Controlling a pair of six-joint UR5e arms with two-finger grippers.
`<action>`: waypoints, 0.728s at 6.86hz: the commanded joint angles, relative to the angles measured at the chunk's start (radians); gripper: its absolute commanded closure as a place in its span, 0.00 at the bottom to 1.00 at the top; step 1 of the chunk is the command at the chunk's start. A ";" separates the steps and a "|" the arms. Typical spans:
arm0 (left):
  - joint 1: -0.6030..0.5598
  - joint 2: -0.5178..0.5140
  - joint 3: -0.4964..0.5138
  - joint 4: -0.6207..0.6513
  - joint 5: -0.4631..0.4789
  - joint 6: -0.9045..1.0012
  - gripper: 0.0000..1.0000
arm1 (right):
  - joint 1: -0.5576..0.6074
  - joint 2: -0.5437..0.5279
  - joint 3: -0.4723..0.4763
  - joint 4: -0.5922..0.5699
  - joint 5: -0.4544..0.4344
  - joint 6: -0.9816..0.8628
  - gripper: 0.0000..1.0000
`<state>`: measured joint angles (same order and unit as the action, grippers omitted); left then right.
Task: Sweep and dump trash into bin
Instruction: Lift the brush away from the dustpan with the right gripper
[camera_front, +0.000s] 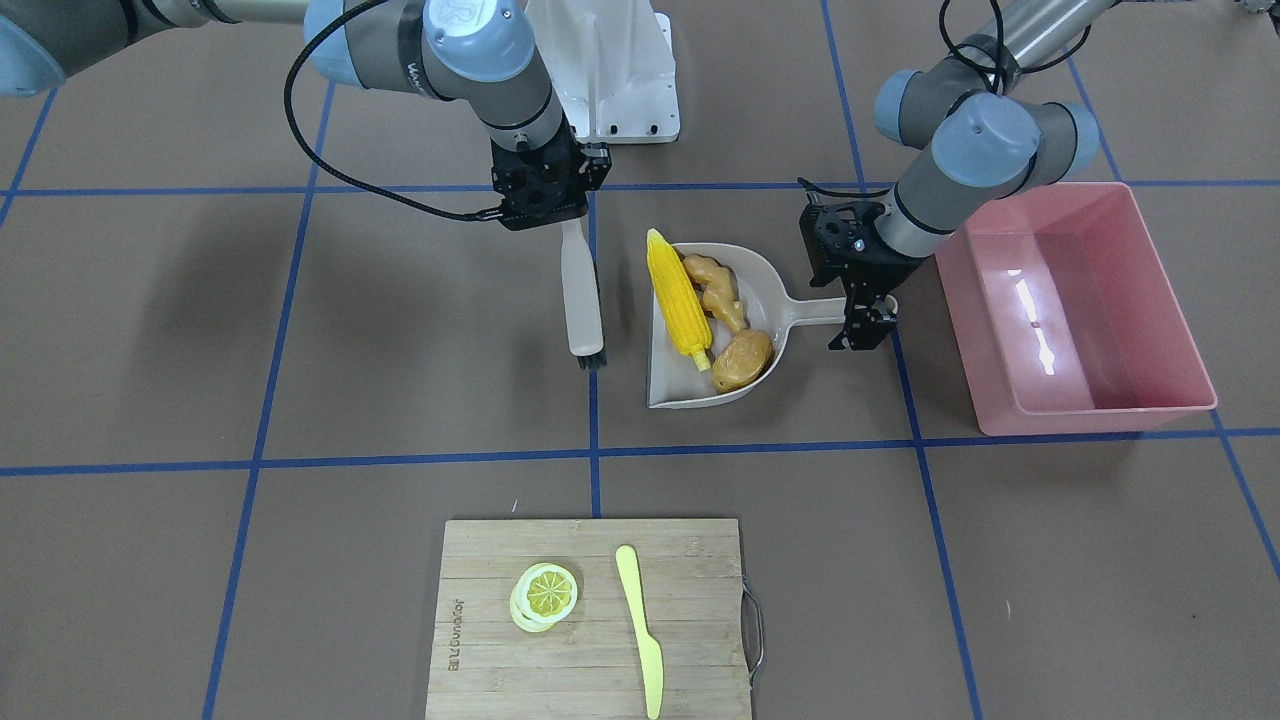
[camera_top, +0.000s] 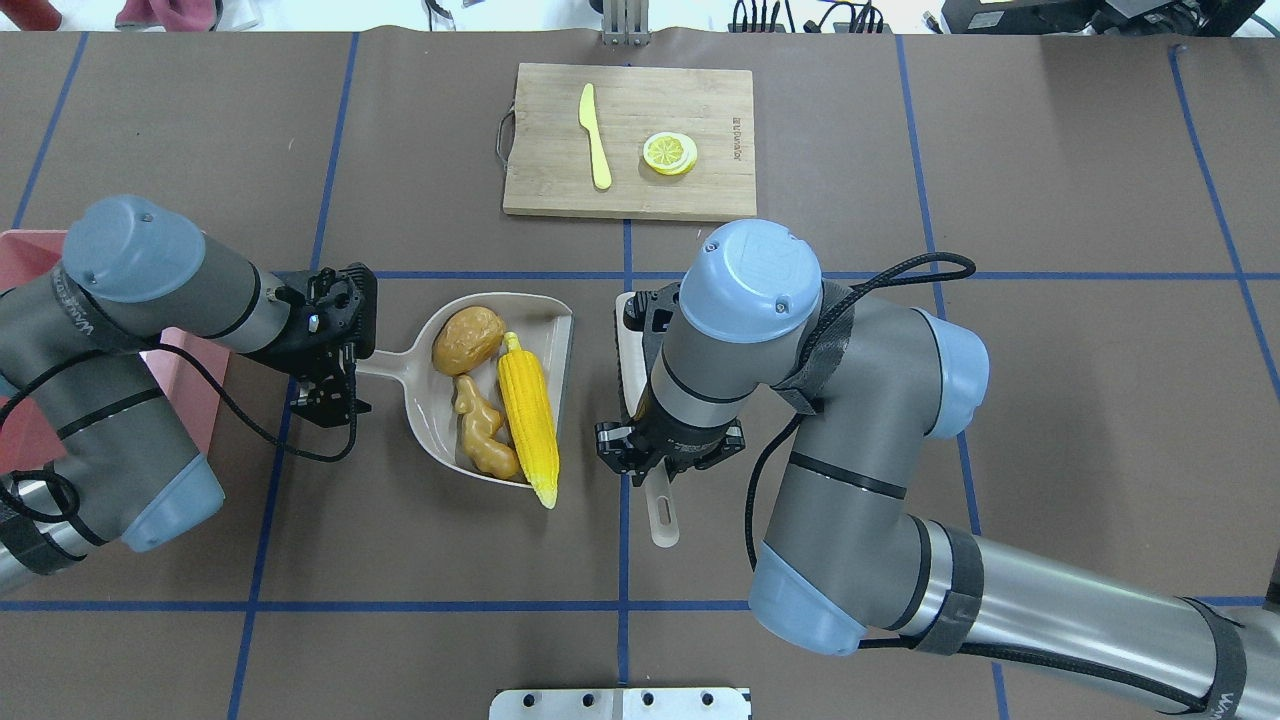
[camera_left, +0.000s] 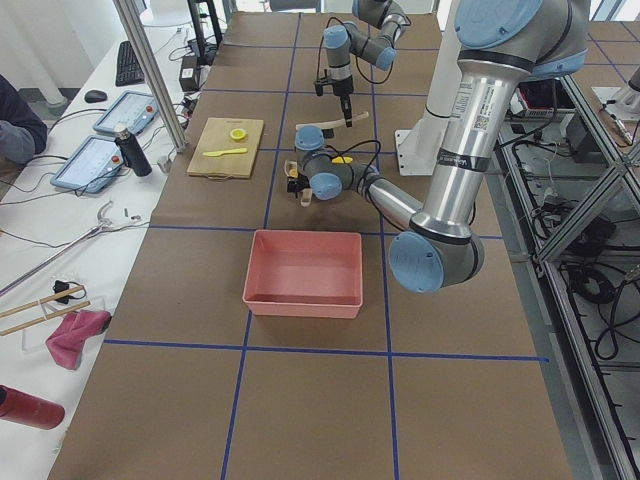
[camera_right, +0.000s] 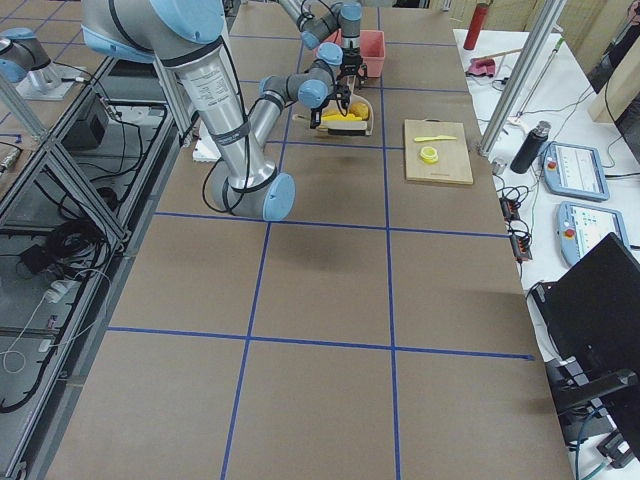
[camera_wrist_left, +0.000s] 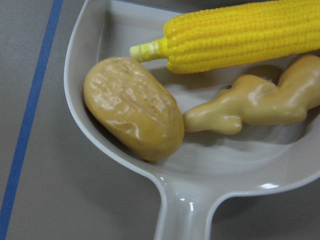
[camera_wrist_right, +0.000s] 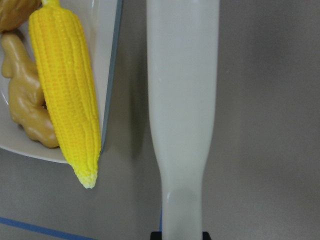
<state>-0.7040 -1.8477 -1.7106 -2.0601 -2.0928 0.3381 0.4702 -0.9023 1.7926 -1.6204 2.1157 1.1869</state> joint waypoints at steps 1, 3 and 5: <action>-0.003 0.008 -0.001 0.000 -0.001 0.013 0.02 | 0.018 -0.024 0.010 -0.021 -0.022 -0.004 1.00; -0.027 0.007 0.002 0.005 -0.048 0.015 0.40 | 0.016 -0.027 -0.002 -0.035 -0.071 -0.013 1.00; -0.041 0.007 0.006 0.008 -0.058 0.061 0.60 | 0.015 -0.040 -0.001 -0.036 -0.077 -0.012 1.00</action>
<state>-0.7345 -1.8407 -1.7074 -2.0551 -2.1423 0.3785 0.4860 -0.9362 1.7922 -1.6546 2.0446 1.1753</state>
